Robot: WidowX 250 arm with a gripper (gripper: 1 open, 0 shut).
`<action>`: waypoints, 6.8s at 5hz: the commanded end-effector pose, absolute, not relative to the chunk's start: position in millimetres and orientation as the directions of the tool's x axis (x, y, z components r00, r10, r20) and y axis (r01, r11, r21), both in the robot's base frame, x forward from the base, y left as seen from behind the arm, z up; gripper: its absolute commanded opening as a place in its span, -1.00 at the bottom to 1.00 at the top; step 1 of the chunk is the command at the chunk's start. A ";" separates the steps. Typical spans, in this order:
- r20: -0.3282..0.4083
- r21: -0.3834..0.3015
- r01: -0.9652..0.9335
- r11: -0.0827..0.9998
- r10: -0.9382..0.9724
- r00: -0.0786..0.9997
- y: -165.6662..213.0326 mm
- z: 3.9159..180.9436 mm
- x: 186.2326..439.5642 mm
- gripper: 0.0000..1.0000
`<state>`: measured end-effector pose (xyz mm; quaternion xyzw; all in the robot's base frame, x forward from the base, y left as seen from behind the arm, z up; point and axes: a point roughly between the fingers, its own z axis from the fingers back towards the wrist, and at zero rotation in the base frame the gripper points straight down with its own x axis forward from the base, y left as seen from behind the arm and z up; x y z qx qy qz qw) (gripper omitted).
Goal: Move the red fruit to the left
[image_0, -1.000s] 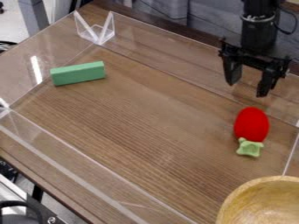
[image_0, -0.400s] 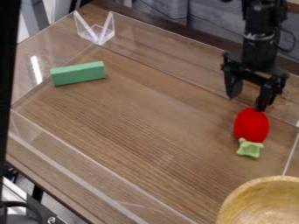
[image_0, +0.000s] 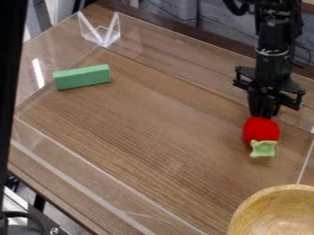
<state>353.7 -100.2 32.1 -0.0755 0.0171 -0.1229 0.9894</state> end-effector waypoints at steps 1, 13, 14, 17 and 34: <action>0.044 -0.150 0.154 0.977 -0.149 0.988 -85.6 73.0 357.1 -1.00; -0.029 -0.166 0.063 0.984 -0.068 0.997 -104.2 61.5 314.3 1.00; -0.027 -0.171 0.003 0.985 -0.008 1.000 -94.2 52.2 316.5 1.00; -0.001 -0.176 -0.004 0.984 0.003 1.000 -89.4 28.7 312.3 -1.00; 0.162 -0.218 -0.131 0.967 0.169 0.972 -28.7 135.2 308.8 -1.00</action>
